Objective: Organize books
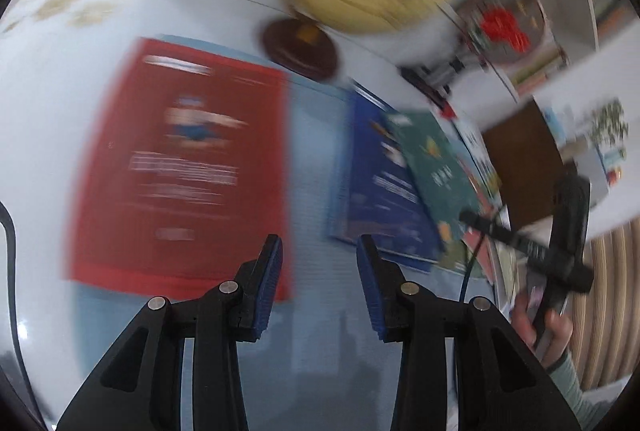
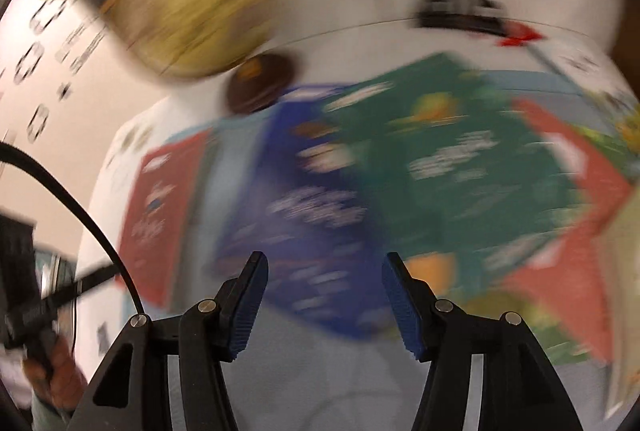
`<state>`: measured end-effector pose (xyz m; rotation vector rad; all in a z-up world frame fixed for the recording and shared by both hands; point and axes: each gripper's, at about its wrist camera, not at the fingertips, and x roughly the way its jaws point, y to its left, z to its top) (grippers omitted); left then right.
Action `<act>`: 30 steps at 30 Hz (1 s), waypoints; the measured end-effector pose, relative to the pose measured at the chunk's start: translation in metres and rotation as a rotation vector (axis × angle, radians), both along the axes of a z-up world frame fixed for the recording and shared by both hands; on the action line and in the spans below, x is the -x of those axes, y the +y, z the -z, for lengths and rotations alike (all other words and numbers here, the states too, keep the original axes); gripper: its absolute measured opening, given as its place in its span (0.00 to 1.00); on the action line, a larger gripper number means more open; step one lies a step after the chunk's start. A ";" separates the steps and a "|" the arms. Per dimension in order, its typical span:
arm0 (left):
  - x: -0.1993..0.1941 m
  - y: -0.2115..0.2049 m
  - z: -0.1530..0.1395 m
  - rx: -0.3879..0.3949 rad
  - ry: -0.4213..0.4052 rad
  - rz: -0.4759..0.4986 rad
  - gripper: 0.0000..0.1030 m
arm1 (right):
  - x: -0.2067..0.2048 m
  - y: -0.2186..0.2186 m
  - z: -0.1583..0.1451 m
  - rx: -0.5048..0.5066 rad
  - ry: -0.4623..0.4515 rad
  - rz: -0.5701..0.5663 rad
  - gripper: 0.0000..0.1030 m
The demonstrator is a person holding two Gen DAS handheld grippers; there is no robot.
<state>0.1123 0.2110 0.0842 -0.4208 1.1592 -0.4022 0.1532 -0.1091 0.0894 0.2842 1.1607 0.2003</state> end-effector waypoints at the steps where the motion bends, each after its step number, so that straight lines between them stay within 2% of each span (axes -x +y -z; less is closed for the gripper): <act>1: -0.002 -0.016 0.002 0.002 -0.002 0.011 0.35 | -0.004 -0.023 -0.001 -0.003 -0.005 0.038 0.56; 3: -0.013 -0.056 0.013 0.007 0.013 0.022 0.35 | -0.012 -0.067 -0.002 -0.015 -0.015 0.093 0.56; 6: -0.029 -0.104 0.029 0.053 0.047 0.012 0.35 | -0.027 -0.114 0.000 -0.031 -0.022 0.130 0.56; 8: -0.035 -0.128 0.034 0.066 0.047 0.007 0.34 | -0.037 -0.134 0.005 -0.024 -0.015 0.146 0.54; 10: -0.039 -0.152 0.038 0.048 0.050 -0.010 0.34 | -0.048 -0.149 0.011 -0.024 -0.002 0.154 0.48; 14: -0.045 -0.179 0.050 0.041 0.076 -0.051 0.33 | -0.067 -0.154 0.032 0.005 0.034 0.111 0.34; 18: -0.040 -0.189 0.060 0.087 0.096 -0.072 0.33 | -0.066 -0.145 0.043 0.003 0.044 0.024 0.31; 21: -0.031 -0.186 0.057 0.066 0.093 -0.105 0.33 | -0.050 -0.135 0.043 0.030 0.045 -0.022 0.31; 23: -0.022 -0.179 0.056 0.061 0.102 -0.109 0.33 | -0.030 -0.131 0.042 0.013 0.060 -0.054 0.31; 26: 0.003 -0.167 0.056 0.065 0.131 -0.078 0.33 | 0.002 -0.128 0.042 -0.027 0.089 -0.096 0.31; 30: 0.055 -0.153 0.060 0.071 0.177 -0.055 0.33 | 0.064 -0.118 0.045 -0.048 0.125 -0.150 0.31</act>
